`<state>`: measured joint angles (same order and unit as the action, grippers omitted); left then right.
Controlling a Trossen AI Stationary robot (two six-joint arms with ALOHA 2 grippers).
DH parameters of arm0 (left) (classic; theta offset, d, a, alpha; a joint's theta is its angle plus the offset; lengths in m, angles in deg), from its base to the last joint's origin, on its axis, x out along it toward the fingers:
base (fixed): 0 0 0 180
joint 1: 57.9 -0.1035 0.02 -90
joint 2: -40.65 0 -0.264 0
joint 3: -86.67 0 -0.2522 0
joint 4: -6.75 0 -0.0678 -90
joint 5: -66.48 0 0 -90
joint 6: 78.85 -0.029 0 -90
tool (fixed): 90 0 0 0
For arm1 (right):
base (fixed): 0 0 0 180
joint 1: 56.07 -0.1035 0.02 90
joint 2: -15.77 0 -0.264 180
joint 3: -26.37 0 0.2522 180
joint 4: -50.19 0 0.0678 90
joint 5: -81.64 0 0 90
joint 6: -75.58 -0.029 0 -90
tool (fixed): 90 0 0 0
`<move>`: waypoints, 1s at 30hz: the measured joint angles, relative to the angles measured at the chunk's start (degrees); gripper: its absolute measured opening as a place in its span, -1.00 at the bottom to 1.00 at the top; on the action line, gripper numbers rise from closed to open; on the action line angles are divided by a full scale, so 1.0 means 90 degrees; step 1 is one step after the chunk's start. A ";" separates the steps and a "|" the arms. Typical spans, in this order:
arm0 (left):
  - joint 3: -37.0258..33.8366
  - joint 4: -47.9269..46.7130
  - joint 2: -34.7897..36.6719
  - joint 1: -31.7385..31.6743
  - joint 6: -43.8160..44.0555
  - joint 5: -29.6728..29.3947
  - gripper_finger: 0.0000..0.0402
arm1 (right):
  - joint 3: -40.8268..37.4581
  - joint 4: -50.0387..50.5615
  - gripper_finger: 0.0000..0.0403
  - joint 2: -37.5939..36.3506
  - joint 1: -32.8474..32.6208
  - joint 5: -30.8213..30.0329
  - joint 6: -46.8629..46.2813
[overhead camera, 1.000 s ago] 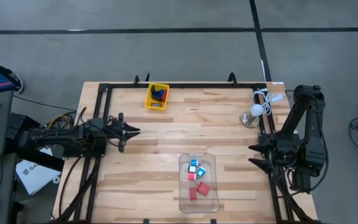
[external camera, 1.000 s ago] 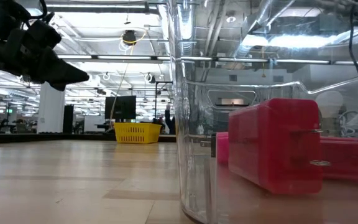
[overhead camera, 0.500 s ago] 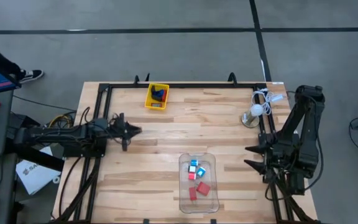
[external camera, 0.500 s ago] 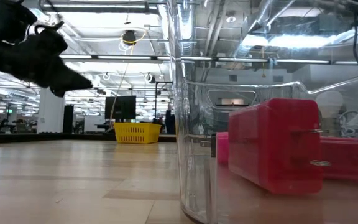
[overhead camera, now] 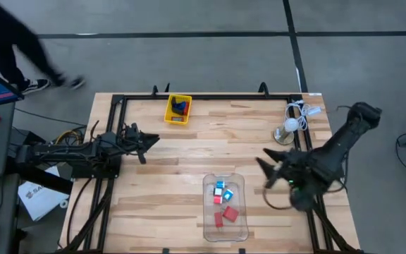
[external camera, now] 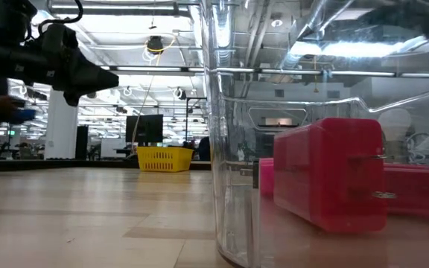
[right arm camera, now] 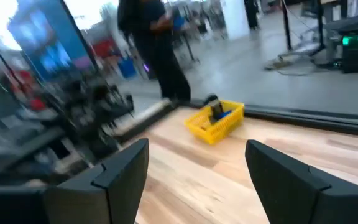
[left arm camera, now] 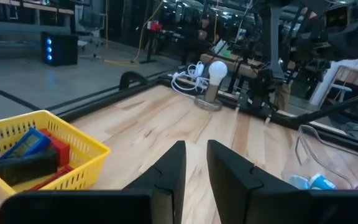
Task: Pick & Place Office items
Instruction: Return to Home Position
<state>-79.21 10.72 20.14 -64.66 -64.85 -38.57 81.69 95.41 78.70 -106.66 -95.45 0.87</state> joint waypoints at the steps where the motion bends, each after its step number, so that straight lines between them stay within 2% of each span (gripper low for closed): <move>1: 0.0000 0.0000 0.0000 0.0000 0.0000 0.0000 -0.69 | 0.0000 -0.0702 0.29 0.0065 0.0286 0.0298 0.0851; 2: 0.0000 -0.0001 -0.0002 0.0002 0.0000 0.0002 -0.69 | 0.0000 -0.1489 0.29 0.0128 0.0557 0.0675 0.1804; 4: 0.0000 -0.0002 0.0000 0.0002 0.0000 0.0002 -0.69 | 0.0002 -0.3165 0.29 0.0297 0.1094 0.1886 0.3883; 6: 0.0000 -0.0002 -0.0002 0.0002 0.0000 0.0002 -0.69 | 0.0002 -0.4826 0.29 0.0534 0.1505 0.3661 0.5756; 8: 0.0000 -0.0002 0.0000 0.0002 0.0000 0.0002 -0.69 | 0.0008 -0.6199 0.29 0.0757 0.1844 0.5307 0.6920; 10: 0.0000 -0.0004 -0.0002 0.0002 -0.0001 0.0002 -0.69 | 0.0015 -0.6794 0.29 0.0858 0.2191 0.6368 0.7556; 13: 0.0000 -0.0002 -0.0002 0.0005 0.0000 0.0005 -0.69 | 0.0012 -0.6740 0.29 0.0852 0.2949 0.7711 0.7825; 20: 0.0000 -0.0006 -0.0002 0.0005 0.0000 0.0007 -0.69 | 0.0005 -0.6865 0.29 0.1095 0.4931 1.1783 0.7545; 28: 0.0000 -0.0007 0.0000 0.0005 0.0000 0.0010 -0.69 | -0.0066 -0.6943 0.29 0.1130 0.6364 1.4703 0.7404; 30: 0.0000 -0.0007 -0.0001 0.0005 0.0000 0.0010 -0.69 | -0.0137 -0.6914 0.29 0.1029 0.6564 1.5015 0.7323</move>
<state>-79.21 10.66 20.13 -64.62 -64.85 -38.48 80.46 33.19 87.96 -47.58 39.68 66.78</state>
